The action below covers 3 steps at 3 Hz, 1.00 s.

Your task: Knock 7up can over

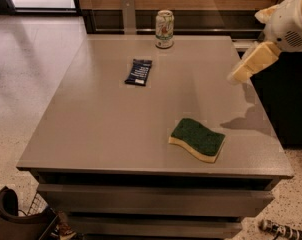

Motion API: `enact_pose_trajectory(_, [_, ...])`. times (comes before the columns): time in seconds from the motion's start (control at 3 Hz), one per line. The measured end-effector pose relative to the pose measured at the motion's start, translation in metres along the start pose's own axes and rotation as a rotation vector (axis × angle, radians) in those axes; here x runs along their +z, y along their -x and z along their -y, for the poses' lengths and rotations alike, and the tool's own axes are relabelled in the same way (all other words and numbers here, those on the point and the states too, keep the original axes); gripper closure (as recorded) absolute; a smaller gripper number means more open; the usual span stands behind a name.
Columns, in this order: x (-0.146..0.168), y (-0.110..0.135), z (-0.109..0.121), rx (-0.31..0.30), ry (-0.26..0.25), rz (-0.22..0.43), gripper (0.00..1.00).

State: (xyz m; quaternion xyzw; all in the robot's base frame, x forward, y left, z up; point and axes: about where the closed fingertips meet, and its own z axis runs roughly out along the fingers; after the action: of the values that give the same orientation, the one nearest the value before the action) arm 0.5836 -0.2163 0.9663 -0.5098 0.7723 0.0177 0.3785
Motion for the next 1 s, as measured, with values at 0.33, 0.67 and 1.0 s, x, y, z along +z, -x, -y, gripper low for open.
enact_pose_trajectory(0.33, [0.038,0.024,0.046,0.072,-0.106,0.231,0.00])
enact_pose_trajectory(0.67, [0.063,0.050,0.078,0.128,-0.189,0.431,0.00])
enact_pose_trajectory(1.0, [0.084,0.066,0.089,0.204,-0.210,0.569,0.00])
